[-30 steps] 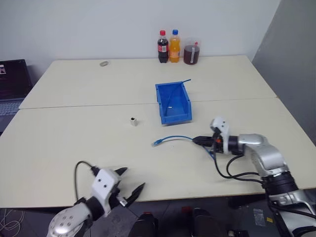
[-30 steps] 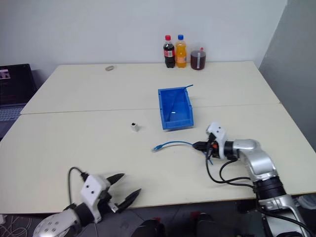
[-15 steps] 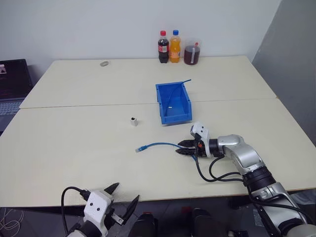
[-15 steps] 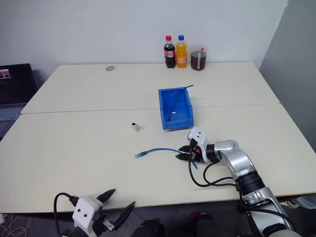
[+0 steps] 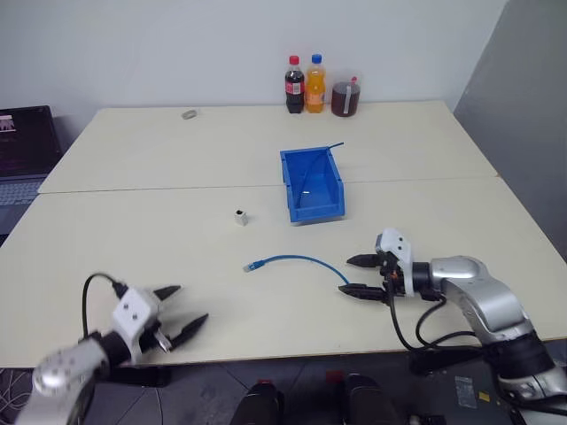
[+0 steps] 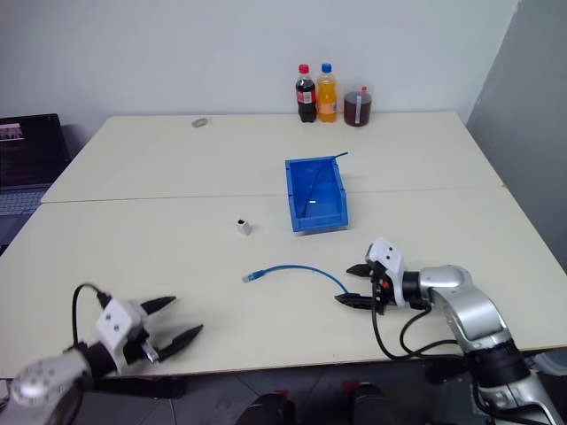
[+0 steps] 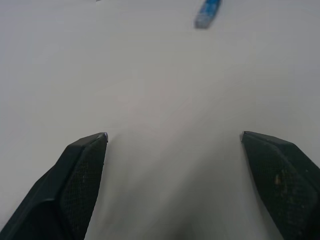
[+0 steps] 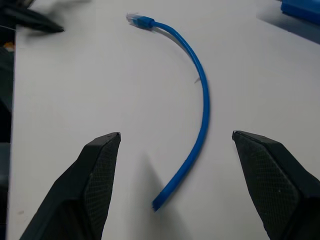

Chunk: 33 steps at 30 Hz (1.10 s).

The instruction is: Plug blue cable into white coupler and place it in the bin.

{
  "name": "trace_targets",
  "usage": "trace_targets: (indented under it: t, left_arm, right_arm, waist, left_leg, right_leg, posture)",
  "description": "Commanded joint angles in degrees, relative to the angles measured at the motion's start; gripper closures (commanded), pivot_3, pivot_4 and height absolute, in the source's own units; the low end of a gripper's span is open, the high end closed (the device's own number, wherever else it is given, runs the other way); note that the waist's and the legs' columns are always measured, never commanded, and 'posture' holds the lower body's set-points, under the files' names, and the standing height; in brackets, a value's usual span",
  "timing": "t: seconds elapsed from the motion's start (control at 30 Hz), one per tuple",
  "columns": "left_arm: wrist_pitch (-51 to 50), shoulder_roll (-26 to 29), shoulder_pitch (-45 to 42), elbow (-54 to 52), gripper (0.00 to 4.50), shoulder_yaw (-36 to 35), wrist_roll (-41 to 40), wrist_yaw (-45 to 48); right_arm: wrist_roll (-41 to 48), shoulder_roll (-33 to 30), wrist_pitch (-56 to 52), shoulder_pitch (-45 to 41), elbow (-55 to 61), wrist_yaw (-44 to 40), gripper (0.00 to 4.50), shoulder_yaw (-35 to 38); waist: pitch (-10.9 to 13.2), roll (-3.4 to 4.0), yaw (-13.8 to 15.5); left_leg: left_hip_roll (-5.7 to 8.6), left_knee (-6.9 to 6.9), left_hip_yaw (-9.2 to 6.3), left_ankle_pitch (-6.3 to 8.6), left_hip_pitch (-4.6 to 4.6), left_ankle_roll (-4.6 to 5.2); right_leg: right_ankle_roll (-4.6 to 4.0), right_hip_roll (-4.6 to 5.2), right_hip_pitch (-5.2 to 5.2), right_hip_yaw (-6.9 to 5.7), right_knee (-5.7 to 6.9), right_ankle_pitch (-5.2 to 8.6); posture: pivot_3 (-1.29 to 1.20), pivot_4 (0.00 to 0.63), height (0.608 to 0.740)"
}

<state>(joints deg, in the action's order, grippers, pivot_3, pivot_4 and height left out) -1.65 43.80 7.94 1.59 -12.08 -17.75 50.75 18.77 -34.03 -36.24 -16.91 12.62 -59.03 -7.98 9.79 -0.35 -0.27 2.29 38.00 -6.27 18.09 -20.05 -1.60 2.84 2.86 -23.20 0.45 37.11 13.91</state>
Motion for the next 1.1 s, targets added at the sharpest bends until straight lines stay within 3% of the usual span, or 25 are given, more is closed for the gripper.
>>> trace_targets:
  t: [0.03, 0.2, 0.47, 1.1]
  left_arm:
    - [-2.42, 0.74, -11.26, 3.87, 0.0, 7.08, 1.14, 7.4]
    - [-3.64, -2.34, -25.73, 9.61, 0.0, 16.44, 4.86, 13.37]
    - [-1.48, -1.66, -31.33, 14.84, 0.0, 22.13, 9.23, 19.34]
    - [-5.72, 0.81, -27.37, 14.96, 4.16, 21.73, 10.64, 20.69]
  right_arm:
    - [4.31, -0.49, -3.92, 0.38, 7.64, 2.23, 0.7, 3.02]
    - [6.21, -1.2, -6.59, 2.46, 11.39, 5.11, 0.7, 4.77]
    - [8.39, -2.7, -9.21, 5.92, 15.36, 9.49, 0.7, 8.35]
    - [10.16, -5.22, -8.26, 11.61, 17.95, 13.14, 0.65, 10.88]
  waist:
    - [-0.03, -0.04, -0.13]
    - [-0.04, -0.09, -0.22]
    - [-0.04, -0.1, -1.46]
    - [-0.09, -0.09, -1.49]
  left_leg:
    - [0.0, -0.01, 0.01, 0.01, 0.05, 0.01]
    - [0.13, 0.0, 0.08, -0.01, -0.02, -0.04]
    - [0.12, -0.01, 0.12, -0.08, -0.85, -0.24]
    - [0.08, 0.08, 0.13, 0.0, -0.68, 0.0]
  right_leg:
    - [-0.01, 0.03, 0.03, 0.07, -0.02, -0.01]
    - [-0.24, 0.18, -0.02, 0.21, -0.12, -0.21]
    - [-0.27, 0.21, -0.9, 0.34, -0.01, -0.22]
    - [-0.25, 0.15, -0.75, 0.33, 0.1, -0.21]
  posture:
    - [0.0, 0.15, 0.74]
    - [0.0, 0.15, 0.74]
    - [0.0, 0.15, 0.74]
    - [0.0, 0.15, 0.74]
